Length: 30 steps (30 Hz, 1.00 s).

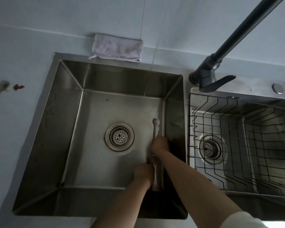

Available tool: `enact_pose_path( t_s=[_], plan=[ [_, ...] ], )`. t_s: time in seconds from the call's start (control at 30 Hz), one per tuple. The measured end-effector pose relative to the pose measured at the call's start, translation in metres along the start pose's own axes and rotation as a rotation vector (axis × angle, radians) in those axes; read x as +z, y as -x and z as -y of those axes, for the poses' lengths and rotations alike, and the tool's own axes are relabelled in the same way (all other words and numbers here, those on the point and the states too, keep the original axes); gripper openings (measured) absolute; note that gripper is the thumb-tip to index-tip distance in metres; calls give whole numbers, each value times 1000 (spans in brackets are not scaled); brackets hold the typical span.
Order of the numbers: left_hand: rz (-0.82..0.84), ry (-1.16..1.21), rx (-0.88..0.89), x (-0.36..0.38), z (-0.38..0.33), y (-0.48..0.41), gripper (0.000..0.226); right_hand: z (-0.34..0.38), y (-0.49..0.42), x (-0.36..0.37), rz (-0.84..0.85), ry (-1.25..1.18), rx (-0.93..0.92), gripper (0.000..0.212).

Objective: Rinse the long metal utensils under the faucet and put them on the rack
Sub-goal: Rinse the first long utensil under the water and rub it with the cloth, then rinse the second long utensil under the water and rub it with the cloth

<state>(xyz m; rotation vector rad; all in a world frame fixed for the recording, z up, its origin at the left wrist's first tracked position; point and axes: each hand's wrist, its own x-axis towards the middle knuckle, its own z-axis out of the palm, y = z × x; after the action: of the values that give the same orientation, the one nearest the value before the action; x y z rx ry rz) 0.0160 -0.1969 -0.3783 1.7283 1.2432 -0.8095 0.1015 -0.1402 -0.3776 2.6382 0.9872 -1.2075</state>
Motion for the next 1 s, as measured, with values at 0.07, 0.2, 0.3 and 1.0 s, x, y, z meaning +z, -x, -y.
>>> enact_pose_path(
  t_s=[0.07, 0.2, 0.3, 1.0],
  plan=[
    [-11, -4, 25, 0, -2, 1, 32, -1, 2, -1, 25, 21, 1, 31],
    [-35, -110, 96, -11, 4, 6, 33, 3, 14, -13, 38, 78, -32, 26],
    [-120, -65, 92, -31, 9, 24, 29, 13, 28, -29, 28, 65, -66, 32],
    [-835, -97, 69, -179, 181, 187, 51, 138, 179, -1, -67, 296, -676, 81]
  ],
)
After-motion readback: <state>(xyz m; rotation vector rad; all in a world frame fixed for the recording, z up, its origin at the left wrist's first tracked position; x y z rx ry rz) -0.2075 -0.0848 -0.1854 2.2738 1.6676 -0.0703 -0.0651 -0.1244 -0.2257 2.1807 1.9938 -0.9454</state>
